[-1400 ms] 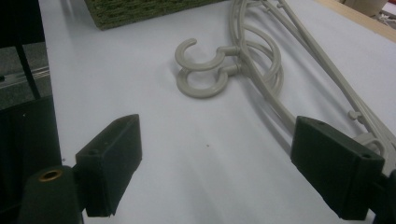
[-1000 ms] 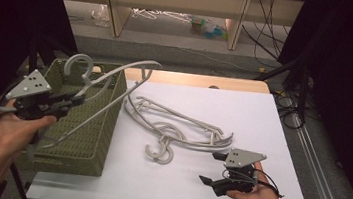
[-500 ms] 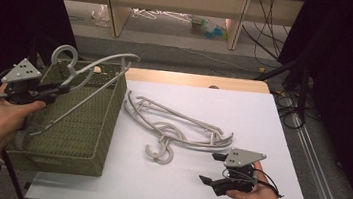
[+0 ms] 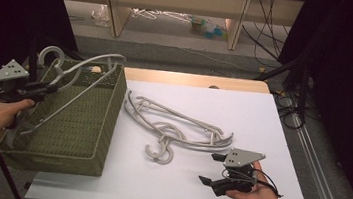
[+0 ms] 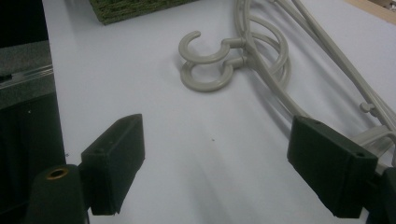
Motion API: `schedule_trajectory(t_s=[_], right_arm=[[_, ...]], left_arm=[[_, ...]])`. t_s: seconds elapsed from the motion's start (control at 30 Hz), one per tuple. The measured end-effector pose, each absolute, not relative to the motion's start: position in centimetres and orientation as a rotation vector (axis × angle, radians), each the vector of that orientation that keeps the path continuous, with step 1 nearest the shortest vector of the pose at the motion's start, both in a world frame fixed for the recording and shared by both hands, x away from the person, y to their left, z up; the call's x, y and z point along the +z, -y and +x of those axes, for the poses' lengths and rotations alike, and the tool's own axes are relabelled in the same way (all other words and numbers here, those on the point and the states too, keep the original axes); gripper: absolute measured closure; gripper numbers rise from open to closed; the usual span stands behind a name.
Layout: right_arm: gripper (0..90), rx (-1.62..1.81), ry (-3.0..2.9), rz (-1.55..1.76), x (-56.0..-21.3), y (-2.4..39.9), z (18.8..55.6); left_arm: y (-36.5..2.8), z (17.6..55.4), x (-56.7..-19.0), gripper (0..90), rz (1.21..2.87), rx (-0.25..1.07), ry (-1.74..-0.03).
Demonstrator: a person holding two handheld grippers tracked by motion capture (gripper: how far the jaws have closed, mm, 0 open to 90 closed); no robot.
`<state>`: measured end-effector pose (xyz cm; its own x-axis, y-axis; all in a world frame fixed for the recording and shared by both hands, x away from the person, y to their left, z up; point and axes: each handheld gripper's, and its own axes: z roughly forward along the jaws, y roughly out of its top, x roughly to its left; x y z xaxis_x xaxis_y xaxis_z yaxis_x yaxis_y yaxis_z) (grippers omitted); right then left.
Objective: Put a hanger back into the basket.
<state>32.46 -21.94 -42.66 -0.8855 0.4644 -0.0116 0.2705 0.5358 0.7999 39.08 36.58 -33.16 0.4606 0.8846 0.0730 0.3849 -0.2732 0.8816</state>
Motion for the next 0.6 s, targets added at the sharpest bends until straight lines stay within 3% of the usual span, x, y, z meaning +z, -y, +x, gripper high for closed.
schedule_trajectory(t_s=[0.6], right_arm=[[20.0, 1.277, -2.549, 0.625, -42.6, 22.0, 32.6]], left_arm=[[-37.7, 40.5, -36.1, 78.7, 1.96, 0.68, -1.144]])
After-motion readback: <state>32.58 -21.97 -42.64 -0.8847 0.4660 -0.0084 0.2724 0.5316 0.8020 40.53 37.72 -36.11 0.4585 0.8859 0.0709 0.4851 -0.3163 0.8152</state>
